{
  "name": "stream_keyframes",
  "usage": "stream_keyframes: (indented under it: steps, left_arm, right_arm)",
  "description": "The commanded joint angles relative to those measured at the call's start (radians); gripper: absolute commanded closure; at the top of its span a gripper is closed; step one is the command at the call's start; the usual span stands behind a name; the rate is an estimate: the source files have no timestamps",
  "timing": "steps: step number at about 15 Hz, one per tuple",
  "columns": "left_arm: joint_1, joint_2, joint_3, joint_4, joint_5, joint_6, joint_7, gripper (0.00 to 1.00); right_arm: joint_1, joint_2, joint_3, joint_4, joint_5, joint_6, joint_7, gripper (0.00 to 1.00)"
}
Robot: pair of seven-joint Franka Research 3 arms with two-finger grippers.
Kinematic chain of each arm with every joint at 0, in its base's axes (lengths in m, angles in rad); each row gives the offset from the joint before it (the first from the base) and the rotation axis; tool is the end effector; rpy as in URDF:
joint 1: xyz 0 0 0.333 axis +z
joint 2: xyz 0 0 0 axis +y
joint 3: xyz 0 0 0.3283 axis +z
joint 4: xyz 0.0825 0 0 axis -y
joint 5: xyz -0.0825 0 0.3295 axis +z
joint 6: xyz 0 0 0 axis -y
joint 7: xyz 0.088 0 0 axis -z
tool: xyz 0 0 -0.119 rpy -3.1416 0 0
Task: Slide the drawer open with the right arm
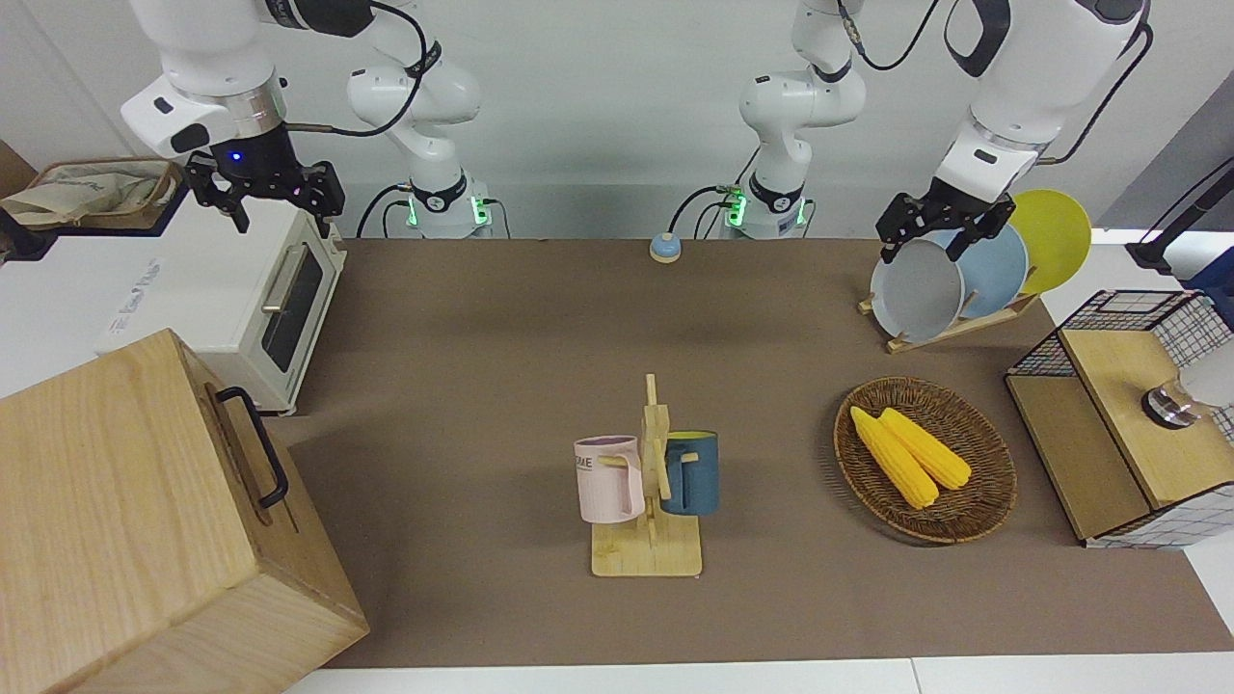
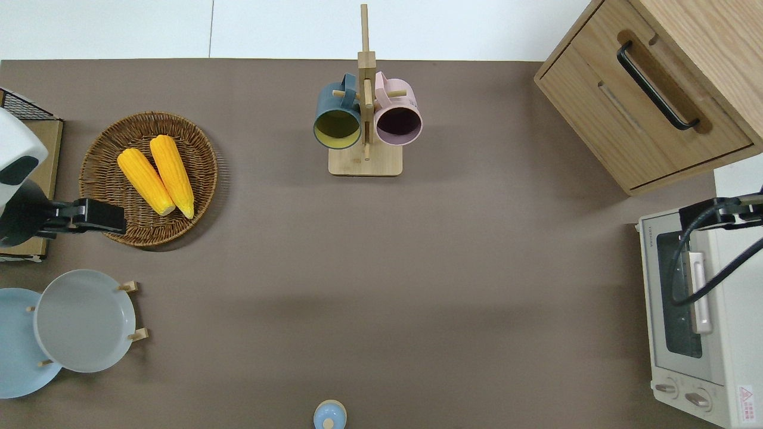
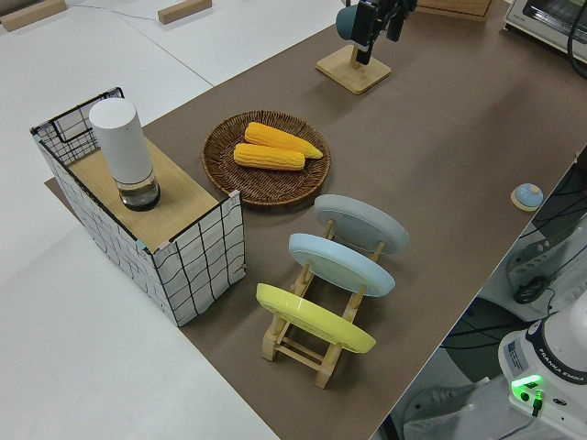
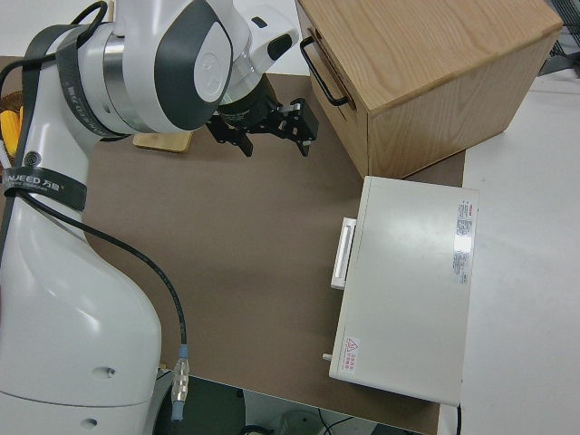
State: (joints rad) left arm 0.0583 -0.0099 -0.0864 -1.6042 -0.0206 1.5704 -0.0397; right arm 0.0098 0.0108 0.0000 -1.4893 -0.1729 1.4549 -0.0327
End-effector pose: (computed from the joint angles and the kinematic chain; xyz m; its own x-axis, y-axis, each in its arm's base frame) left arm 0.4955 -0.0166 0.6158 0.9996 0.0116 -0.0247 0.0121 -0.9998 0.0188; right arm 0.4915 -0.0173 0.6450 0.9986 0.0221 -0.0491 0.0302 -0.9850 0.1701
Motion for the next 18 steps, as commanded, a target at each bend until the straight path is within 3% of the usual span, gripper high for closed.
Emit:
stream_keyframes:
  steps: [1,5,10,12,18]
  left_arm:
    - [-0.005,-0.010,0.005,-0.005,0.011,-0.012,0.007,0.00]
    - [-0.005,-0.010,0.004,-0.005,0.011,-0.012,0.007,0.00]
    - [-0.005,-0.010,0.005,-0.005,0.011,-0.013,0.007,0.00]
    - [-0.005,-0.010,0.005,-0.005,0.011,-0.012,0.007,0.00]
    - [-0.005,-0.010,0.005,-0.005,0.011,-0.012,0.007,0.00]
  right_arm:
    - [0.001,0.024,0.050,0.012,-0.115,0.047,-0.019,0.017]
    - [0.001,0.044,0.144,-0.012,-0.279,0.053,0.108,0.017]
    - [0.005,0.049,0.257,-0.110,-0.496,0.055,0.249,0.017]
    - [0.041,0.061,0.262,-0.152,-0.590,0.061,0.307,0.017]
    - [0.070,0.101,0.268,-0.169,-0.763,0.090,0.347,0.017]
